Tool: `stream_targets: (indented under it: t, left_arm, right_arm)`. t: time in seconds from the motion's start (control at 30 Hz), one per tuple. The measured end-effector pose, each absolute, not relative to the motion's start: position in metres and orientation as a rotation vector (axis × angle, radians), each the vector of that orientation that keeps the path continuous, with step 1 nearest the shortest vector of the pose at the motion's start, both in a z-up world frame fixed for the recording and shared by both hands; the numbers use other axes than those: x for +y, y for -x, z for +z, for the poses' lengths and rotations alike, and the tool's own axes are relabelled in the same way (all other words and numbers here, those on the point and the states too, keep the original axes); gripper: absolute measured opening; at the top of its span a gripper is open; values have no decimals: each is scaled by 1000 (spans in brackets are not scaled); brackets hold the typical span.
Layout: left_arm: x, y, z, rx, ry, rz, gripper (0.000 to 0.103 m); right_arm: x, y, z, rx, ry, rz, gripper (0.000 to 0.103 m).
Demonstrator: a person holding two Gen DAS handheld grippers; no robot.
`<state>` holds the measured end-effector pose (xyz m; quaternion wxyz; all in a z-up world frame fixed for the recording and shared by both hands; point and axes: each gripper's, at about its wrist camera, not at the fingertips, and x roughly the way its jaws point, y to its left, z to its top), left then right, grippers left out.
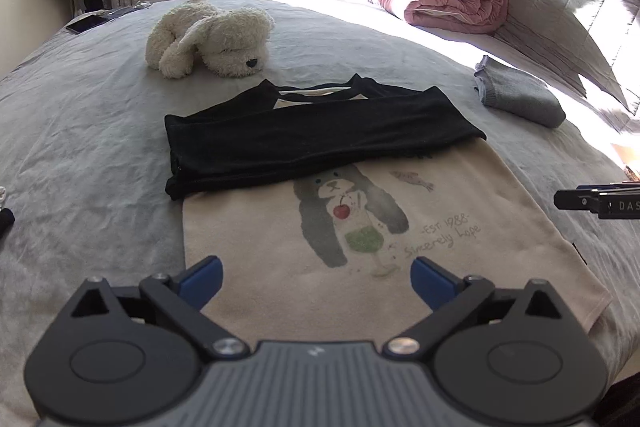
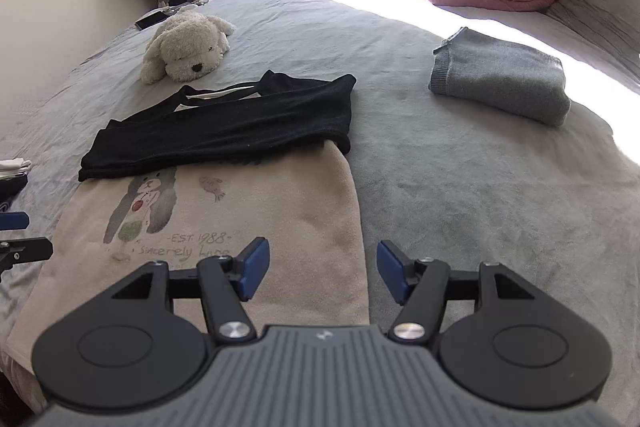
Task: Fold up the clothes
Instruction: 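Grasp the beige sweatshirt hem with both grippers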
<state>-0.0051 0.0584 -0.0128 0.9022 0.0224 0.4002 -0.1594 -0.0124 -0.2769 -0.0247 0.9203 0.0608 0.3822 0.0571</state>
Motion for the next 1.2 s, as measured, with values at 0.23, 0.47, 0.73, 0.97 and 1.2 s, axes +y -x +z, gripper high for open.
stream_targets:
  t: [0.23,0.47,0.73,0.97,1.2]
  left_arm:
    - [103,13,-41,970,78,-399,101]
    - [148,19,-50,1047,210,-457,101]
    - [195,21,-83,1191,603,-681,70]
    - [208,23,-114,1250,800,-744,63]
    - [193,24,-119,1263,823,-802,63]
  right_arm:
    - [-303,31,-47,850,-235,176,64]
    - [-331,45,-66,931,-359,261,63]
    - [-376,56,-83,1004,-643,425,54]
    - [-396,57,-100,1059,-829,515,45]
    - [-386,55,-102,1072,-834,565,44]
